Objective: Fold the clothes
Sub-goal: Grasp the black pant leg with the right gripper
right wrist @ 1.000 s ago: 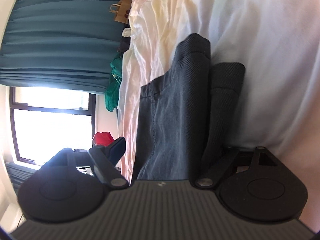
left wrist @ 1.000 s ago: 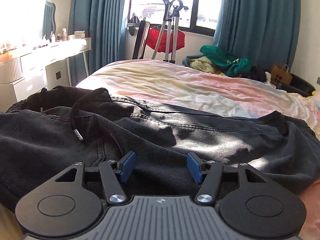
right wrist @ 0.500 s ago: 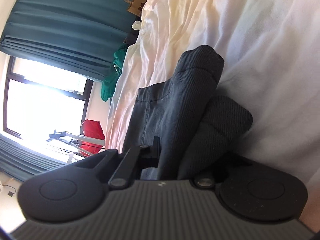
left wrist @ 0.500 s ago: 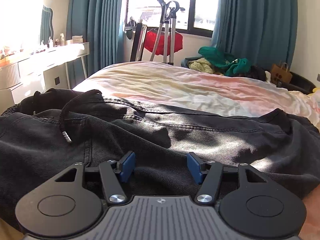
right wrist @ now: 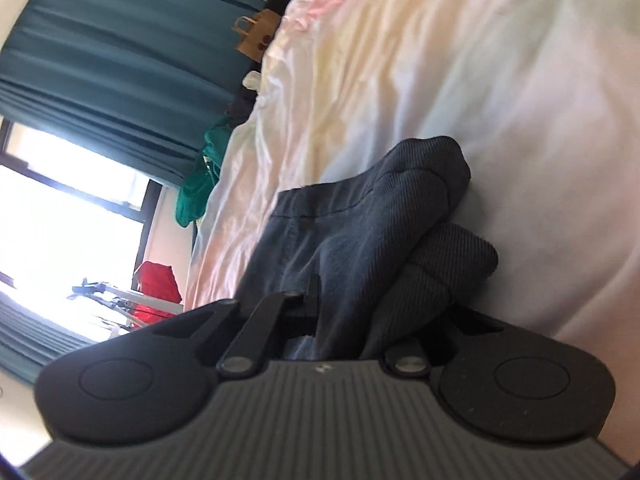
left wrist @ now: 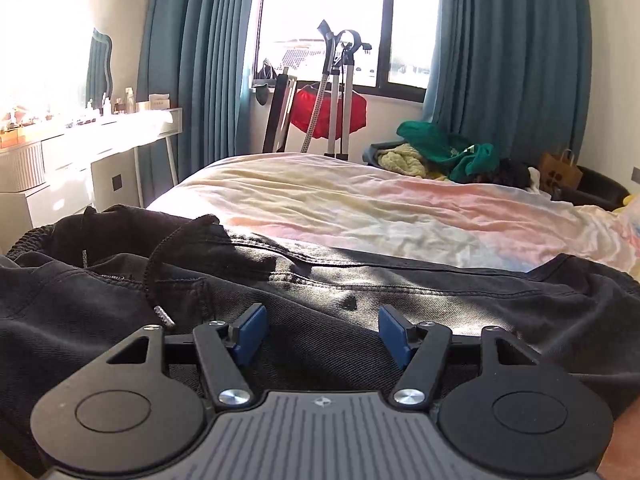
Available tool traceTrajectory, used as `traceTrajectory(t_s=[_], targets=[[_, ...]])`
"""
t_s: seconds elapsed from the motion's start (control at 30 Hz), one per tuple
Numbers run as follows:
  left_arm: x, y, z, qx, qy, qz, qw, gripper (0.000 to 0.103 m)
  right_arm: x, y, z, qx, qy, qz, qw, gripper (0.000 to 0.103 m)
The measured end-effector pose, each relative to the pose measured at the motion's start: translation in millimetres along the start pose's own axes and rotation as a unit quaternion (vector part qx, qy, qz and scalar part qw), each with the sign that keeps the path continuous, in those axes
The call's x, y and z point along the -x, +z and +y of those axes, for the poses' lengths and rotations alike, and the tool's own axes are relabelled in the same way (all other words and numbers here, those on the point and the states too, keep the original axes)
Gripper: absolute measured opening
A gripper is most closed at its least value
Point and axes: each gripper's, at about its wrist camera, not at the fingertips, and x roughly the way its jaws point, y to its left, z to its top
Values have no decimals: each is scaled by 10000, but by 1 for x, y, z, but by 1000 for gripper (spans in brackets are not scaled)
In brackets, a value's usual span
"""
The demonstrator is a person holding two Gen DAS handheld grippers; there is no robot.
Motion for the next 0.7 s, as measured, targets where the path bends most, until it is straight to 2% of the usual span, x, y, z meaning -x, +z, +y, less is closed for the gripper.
traceTrajectory(t_s=[0.1,0.2,0.3,0.43,0.53,0.6,0.63,0.7], targets=[[-8,-2,0,-88,106,238,9996,65,1,-2,3,202,-29,-19,9998,9],[-19,-9,-6,-446,193,595,9970,66,0,-5,5,292,-85,-22,9995,9],[-28,-16,-12,-697,261,682,9949,67,0,-6,6,374,-128,-13,9992,10],[-33,-16,-8,-647,182,694,9953,68,1,-8,10,565,-227,-32,9981,10],[-28,-14,-7,-550,154,546,9969,68,3,-8,10,614,-256,-31,9978,10],[-24,-12,-10,-586,147,419,9973,72,4,-8,12,647,-278,-42,9975,10],[-24,-12,-12,-668,110,427,9968,78,4,-8,12,663,-288,-49,9974,10],[-28,-15,-16,-824,48,487,9954,79,6,-9,14,680,-306,-64,9972,10]])
